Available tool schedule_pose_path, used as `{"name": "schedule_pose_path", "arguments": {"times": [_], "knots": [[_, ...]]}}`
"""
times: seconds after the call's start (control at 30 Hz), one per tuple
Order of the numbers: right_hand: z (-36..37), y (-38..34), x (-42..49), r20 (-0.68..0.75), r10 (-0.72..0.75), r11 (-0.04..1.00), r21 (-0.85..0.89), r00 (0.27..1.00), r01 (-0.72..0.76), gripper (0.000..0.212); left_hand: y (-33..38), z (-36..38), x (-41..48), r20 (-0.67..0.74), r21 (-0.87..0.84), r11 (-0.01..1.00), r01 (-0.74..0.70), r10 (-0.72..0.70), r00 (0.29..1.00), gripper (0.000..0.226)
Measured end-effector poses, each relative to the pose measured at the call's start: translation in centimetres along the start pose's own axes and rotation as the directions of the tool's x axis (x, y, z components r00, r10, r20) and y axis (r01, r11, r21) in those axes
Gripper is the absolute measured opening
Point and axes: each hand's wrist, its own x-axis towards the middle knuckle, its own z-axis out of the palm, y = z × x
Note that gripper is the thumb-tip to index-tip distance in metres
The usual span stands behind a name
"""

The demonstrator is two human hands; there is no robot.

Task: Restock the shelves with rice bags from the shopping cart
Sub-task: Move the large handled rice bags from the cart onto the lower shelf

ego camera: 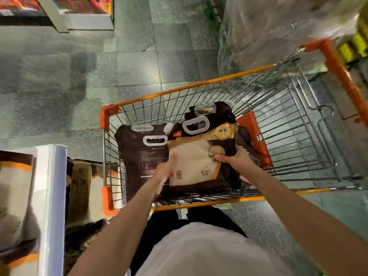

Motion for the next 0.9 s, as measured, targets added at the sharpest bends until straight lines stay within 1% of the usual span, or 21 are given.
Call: {"name": "schedule_pose_path", "arguments": {"times": [0.07,0.13,0.2,0.27,0.33,0.37,0.47,0.5,0.57,0.63,0.73,0.77,0.83,0.9], "knots": [[0.0,-0.1,-0.7,-0.01,-0.018,1.0,-0.008,1.0,0.018,0.046,-0.1,-0.1,-0.4,0.054,-0.122,0.992,-0.009,0.016,0.998,0.057],[-0.6,-0.1,-1.4,-0.01,-0.039,0.999,-0.031,0.999,0.039,0.044,0.0,0.3,-0.7,0.091,-0.166,0.985,-0.038,0.053,0.994,0.051],[-1.7,-0.3,-1.9,-0.004,-0.045,0.998,-0.053,0.999,0.045,0.043,-0.1,1.3,-0.8,0.119,-0.134,0.988,-0.074,0.09,0.989,0.049],[-3.1,0.0,-1.9,0.011,-0.039,0.998,-0.051,0.999,0.04,0.044,-0.3,2.3,-0.6,0.139,-0.052,0.995,-0.08,0.087,0.987,0.053],[-4.5,0.7,-1.6,0.017,-0.009,0.999,-0.034,1.0,0.01,0.047,-0.2,3.1,-0.5,0.119,0.033,0.996,-0.08,0.076,0.99,0.057],[-5.0,0.9,-1.3,0.014,0.008,1.0,-0.027,1.0,-0.008,0.047,-0.2,3.3,-0.4,0.111,0.05,0.996,-0.08,0.074,0.991,0.057],[-6.4,1.5,-0.1,0.027,0.06,0.998,-0.018,0.998,-0.059,0.05,0.3,3.4,-0.3,0.112,0.054,0.996,-0.076,0.069,0.991,0.047],[-6.8,1.8,0.2,0.04,0.077,0.997,-0.017,0.996,-0.076,0.05,0.5,3.4,-0.2,0.121,0.051,0.997,-0.066,0.059,0.991,0.045],[-7.7,2.5,0.9,0.076,0.131,0.991,0.006,0.988,-0.132,0.051,0.8,3.8,-0.2,0.151,-0.017,1.0,-0.017,0.019,0.988,0.045],[-8.4,3.2,1.3,0.096,0.175,0.984,0.026,0.98,-0.178,0.051,1.2,4.2,-0.7,0.199,-0.093,0.994,0.061,-0.041,0.979,0.051],[-9.2,4.0,2.3,0.121,0.212,0.976,0.03,0.97,-0.217,0.037,2.0,5.0,-0.9,0.228,-0.135,0.978,0.161,-0.128,0.965,0.064],[-9.2,4.2,2.5,0.118,0.223,0.973,0.036,0.968,-0.228,0.034,2.3,5.1,-1.0,0.23,-0.157,0.971,0.178,-0.14,0.963,0.064],[-9.5,4.6,3.4,0.118,0.267,0.961,0.046,0.956,-0.274,0.036,2.7,5.8,-0.9,0.223,-0.206,0.963,0.176,-0.129,0.966,0.049],[-9.6,4.6,3.8,0.145,0.3,0.95,0.041,0.943,-0.308,0.053,2.7,6.2,-0.6,0.179,-0.226,0.96,0.168,-0.128,0.975,0.037]]}}
